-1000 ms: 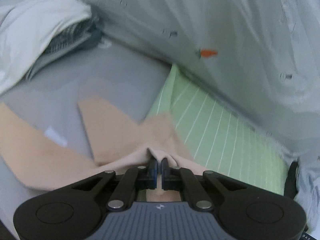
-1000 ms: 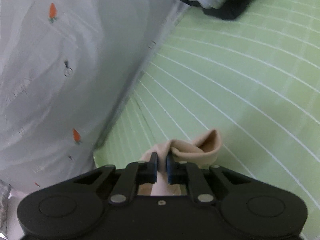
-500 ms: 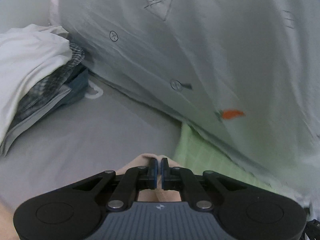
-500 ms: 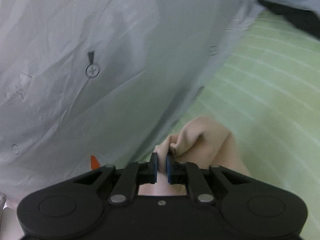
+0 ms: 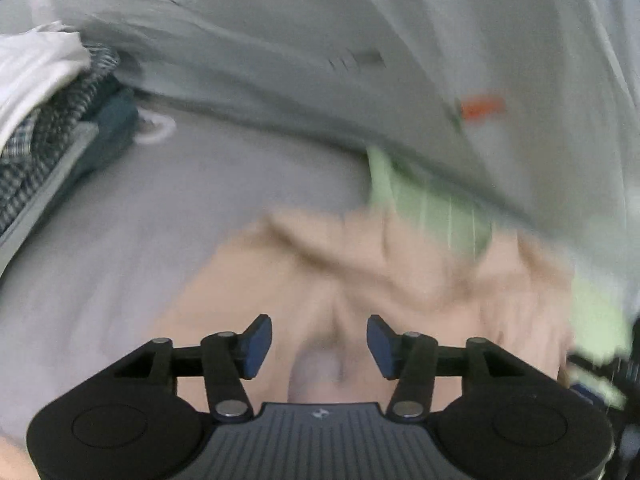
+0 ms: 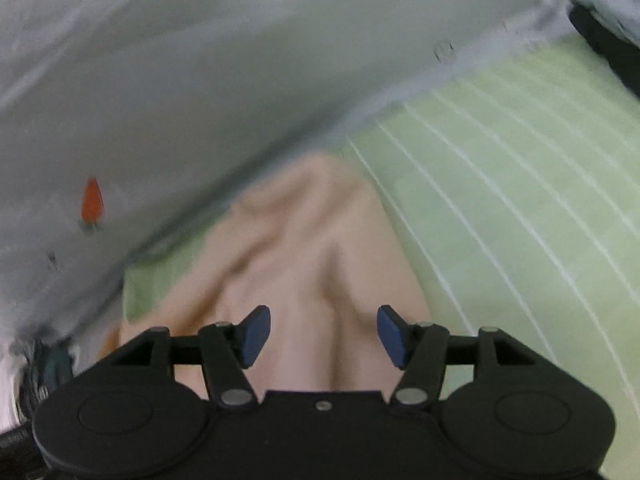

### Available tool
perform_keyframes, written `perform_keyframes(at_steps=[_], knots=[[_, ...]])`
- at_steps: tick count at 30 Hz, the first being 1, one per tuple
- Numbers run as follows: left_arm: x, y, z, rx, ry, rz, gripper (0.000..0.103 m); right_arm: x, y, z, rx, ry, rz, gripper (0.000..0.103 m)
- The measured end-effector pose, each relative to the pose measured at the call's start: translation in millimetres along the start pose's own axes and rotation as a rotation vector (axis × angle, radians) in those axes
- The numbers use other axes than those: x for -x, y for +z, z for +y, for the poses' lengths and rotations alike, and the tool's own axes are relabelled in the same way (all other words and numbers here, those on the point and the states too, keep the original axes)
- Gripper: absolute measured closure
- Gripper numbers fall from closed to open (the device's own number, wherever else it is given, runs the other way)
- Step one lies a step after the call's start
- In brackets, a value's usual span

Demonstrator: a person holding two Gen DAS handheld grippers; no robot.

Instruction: Fold clothes

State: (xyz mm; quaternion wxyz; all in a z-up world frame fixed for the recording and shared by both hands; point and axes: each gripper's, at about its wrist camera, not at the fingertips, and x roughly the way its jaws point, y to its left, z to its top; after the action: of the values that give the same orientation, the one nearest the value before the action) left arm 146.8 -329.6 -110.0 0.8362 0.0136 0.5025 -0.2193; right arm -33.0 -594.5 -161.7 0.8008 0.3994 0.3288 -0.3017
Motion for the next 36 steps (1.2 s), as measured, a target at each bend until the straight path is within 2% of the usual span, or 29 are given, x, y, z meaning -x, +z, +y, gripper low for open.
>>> perform_keyframes(at_steps=[4, 9, 10, 11, 12, 13, 14, 15, 17, 23, 25, 27, 30, 32, 34, 35, 36], knots=[[2.9, -32.1, -14.5, -0.104, -0.004, 0.023, 0.037, -0.3, -24.1, 1.4, 0.030, 0.017, 0.068, 0.039], [-7.9, -39.4, -24.9, -0.192, 0.019, 0.036, 0.037, -4.8, -47.1, 12.6, 0.081, 0.021, 0.137, 0.039], [-8.1, -39.1, -26.5, -0.201, 0.019, 0.037, 0.037, -4.2, -48.1, 14.6, 0.091, 0.021, 0.134, 0.044], [-7.8, -38.7, -27.4, -0.205, 0.018, 0.037, 0.038, -3.7, -49.1, 16.7, 0.101, 0.021, 0.132, 0.056], [-7.1, -38.4, -27.7, -0.205, 0.017, 0.038, 0.041, -2.6, -49.4, 17.3, 0.111, 0.021, 0.128, 0.063], [-7.3, -38.2, -27.6, -0.198, 0.016, 0.043, 0.044, -0.1, -48.1, 14.8, 0.119, 0.018, 0.121, 0.078], [-8.1, -38.3, -26.8, -0.183, 0.010, 0.058, 0.055, 2.5, -46.8, 12.4, 0.126, 0.015, 0.114, 0.087], [-9.2, -38.5, -25.6, -0.164, 0.001, 0.077, 0.069, 5.6, -45.9, 10.1, 0.130, 0.015, 0.106, 0.089], [-10.3, -39.8, -24.5, -0.133, 0.005, 0.104, 0.079, 14.3, -45.6, 6.8, 0.122, 0.024, 0.087, 0.094], [4.9, -46.2, -21.8, -0.113, -0.003, 0.092, 0.082, 56.9, -36.5, -0.4, 0.193, 0.002, 0.016, 0.096], [10.1, -49.4, -20.6, -0.112, -0.005, 0.087, 0.082, 77.4, -30.9, -6.2, 0.219, -0.040, -0.039, 0.096], [12.2, -53.3, -19.4, -0.107, 0.000, 0.089, 0.082, 95.9, -24.0, -12.2, 0.244, -0.095, -0.113, 0.103], [10.9, -58.7, -22.4, -0.108, -0.010, 0.104, 0.082, 111.7, -11.5, -25.2, 0.272, -0.194, -0.227, 0.101], [10.6, -62.7, -26.4, -0.123, -0.013, 0.111, 0.081, 110.6, -4.1, -40.4, 0.245, -0.188, -0.190, 0.095], [13.9, -67.0, -31.2, -0.162, -0.006, 0.104, 0.074, 106.9, -4.9, -50.7, 0.219, -0.173, -0.144, 0.086], [15.9, -69.0, -32.9, -0.179, 0.000, 0.095, 0.065, 103.4, -9.6, -52.4, 0.222, -0.162, -0.117, 0.080], [17.1, -70.6, -34.5, -0.195, 0.004, 0.089, 0.058, 99.7, -14.6, -54.0, 0.223, -0.147, -0.091, 0.078]])
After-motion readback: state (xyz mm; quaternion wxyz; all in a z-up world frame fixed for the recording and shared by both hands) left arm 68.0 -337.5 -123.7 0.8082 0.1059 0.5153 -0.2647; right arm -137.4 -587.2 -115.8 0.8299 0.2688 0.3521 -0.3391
